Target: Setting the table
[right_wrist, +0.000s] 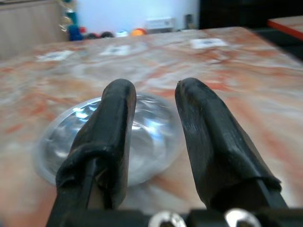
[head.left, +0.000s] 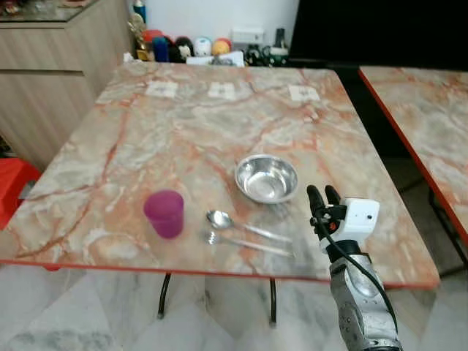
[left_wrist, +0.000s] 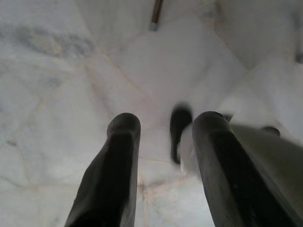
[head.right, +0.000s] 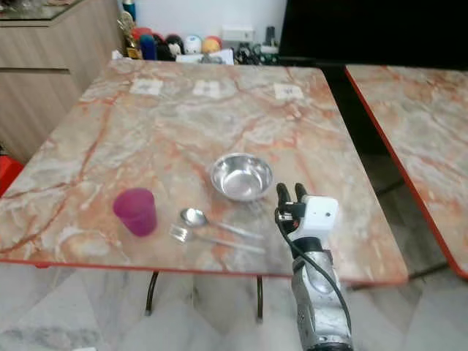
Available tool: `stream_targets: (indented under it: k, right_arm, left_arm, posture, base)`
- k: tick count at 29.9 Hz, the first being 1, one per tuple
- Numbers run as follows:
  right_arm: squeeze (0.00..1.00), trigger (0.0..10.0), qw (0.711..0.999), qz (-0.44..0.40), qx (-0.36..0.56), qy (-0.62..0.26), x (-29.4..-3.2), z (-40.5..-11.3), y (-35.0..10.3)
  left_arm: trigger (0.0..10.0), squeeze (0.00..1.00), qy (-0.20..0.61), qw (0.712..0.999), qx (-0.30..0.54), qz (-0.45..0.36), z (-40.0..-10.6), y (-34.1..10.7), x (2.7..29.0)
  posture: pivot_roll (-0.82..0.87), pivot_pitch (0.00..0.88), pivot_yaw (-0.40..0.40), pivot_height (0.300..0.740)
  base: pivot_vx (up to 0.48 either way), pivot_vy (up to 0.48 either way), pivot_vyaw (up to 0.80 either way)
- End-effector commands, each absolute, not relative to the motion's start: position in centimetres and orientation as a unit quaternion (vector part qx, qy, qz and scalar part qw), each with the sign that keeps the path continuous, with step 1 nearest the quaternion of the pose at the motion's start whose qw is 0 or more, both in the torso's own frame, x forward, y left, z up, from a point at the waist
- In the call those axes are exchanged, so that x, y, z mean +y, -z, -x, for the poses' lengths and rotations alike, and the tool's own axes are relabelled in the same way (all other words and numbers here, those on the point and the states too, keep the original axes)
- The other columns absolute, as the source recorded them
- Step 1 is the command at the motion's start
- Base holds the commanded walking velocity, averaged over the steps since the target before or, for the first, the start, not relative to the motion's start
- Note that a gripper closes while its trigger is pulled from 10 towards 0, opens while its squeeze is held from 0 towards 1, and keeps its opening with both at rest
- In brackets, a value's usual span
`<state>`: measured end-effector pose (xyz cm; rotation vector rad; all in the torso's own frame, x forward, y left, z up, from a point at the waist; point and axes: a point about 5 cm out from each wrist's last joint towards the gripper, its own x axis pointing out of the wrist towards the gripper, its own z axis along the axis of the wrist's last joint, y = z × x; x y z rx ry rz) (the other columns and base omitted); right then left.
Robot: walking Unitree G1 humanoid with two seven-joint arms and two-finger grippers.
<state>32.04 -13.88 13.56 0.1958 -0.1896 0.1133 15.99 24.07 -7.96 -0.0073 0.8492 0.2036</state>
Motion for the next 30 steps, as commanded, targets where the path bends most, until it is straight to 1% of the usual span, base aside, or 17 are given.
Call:
stream_targets:
  k: [1,6,10,13,15,16,17,18,21,22,23,24,25,30]
  right_arm:
    - [0.00,10.0,0.988,-0.107,-0.087,-0.063,-13.4,-31.9,-13.3]
    - [0.00,10.0,0.987,-0.126,-0.087,-0.056,-13.6,-32.1,-13.7]
    - [0.00,10.0,0.977,-0.197,-0.080,-0.023,-14.3,-32.4,-14.3]
    - [0.00,10.0,0.976,-0.207,-0.066,-0.013,-14.5,-32.5,-14.4]
    - [0.00,10.0,0.968,-0.243,-0.058,0.002,-14.8,-32.8,-14.5]
    - [0.14,10.0,0.966,-0.252,-0.049,0.010,-14.9,-32.9,-14.4]
    - [0.14,10.0,0.966,-0.252,-0.049,0.010,-14.9,-32.9,-14.4]
    - [1.00,10.0,0.962,-0.270,-0.043,0.020,-15.1,-33.3,-14.5]
    - [1.00,10.0,0.962,-0.270,-0.025,0.029,-15.2,-33.7,-14.5]
    - [1.00,10.0,0.955,-0.293,-0.018,0.037,-15.3,-34.1,-14.6]
    - [1.00,10.0,0.955,-0.293,-0.018,0.037,-15.3,-34.1,-14.6]
    - [0.97,10.0,0.955,-0.294,-0.010,0.041,-15.4,-34.3,-14.5]
    - [0.00,10.0,0.953,-0.298,-0.003,0.046,-15.5,-34.7,-14.6]
    - [0.00,10.0,0.949,-0.307,0.049,0.056,-15.5,-35.7,-14.2]
  left_arm:
    - [10.0,0.00,-0.105,0.897,0.429,-0.001,-14.7,8.4,24.4]
    - [10.0,0.00,-0.104,0.898,0.427,0.000,-14.9,8.4,24.3]
    - [10.0,0.00,-0.104,0.898,0.427,0.000,-14.9,8.4,24.2]
    - [10.0,0.00,-0.103,0.898,0.427,-0.001,-14.9,8.4,24.2]
    - [10.0,0.00,-0.103,0.898,0.428,-0.001,-14.9,8.4,24.1]
    - [10.0,0.00,-0.103,0.898,0.428,-0.001,-14.9,8.4,24.1]
    - [10.0,0.00,-0.103,0.898,0.428,-0.001,-14.9,8.4,24.1]
    - [10.0,0.00,-0.103,0.898,0.428,-0.001,-14.9,8.4,24.1]
    - [10.0,0.00,-0.103,0.898,0.427,-0.001,-15.0,8.4,24.1]
    - [10.0,0.00,-0.103,0.898,0.428,0.000,-15.0,8.4,24.1]
    - [10.0,0.00,-0.103,0.898,0.428,0.000,-15.0,8.4,24.1]
    - [10.0,0.00,-0.103,0.898,0.428,-0.001,-15.0,8.4,24.1]
    - [10.0,0.00,-0.103,0.898,0.428,0.000,-15.0,8.4,24.1]
    - [10.0,0.00,-0.102,0.898,0.429,-0.002,-14.9,8.4,24.1]
  posture:
    - [0.07,0.170,-0.031,0.740]
    - [0.07,0.173,-0.033,0.740]
    - [0.07,0.176,-0.034,0.740]
    - [0.06,0.176,-0.034,0.740]
    - [0.06,0.177,-0.034,0.740]
    - [0.07,0.178,-0.035,0.740]
    - [0.07,0.178,-0.035,0.740]
    - [0.07,0.178,-0.033,0.740]
    - [0.07,0.179,-0.034,0.740]
    - [0.07,0.180,-0.032,0.740]
    - [0.07,0.180,-0.032,0.740]
    - [0.07,0.180,-0.032,0.740]
    - [0.07,0.178,-0.032,0.740]
    - [0.08,0.181,-0.032,0.740]
  base:
    - [0.292,0.000,0.00]
    - [0.000,0.000,0.00]
    - [0.000,0.000,0.00]
    - [0.000,0.000,0.00]
    - [0.000,0.000,0.00]
    - [0.000,0.000,0.00]
    - [0.000,0.000,0.00]
    - [0.000,0.000,0.00]
    - [0.000,0.000,0.00]
    - [0.000,0.000,0.00]
    - [0.000,0.000,0.00]
    - [0.000,0.000,0.00]
    - [0.000,0.000,0.00]
    - [0.000,0.000,0.00]
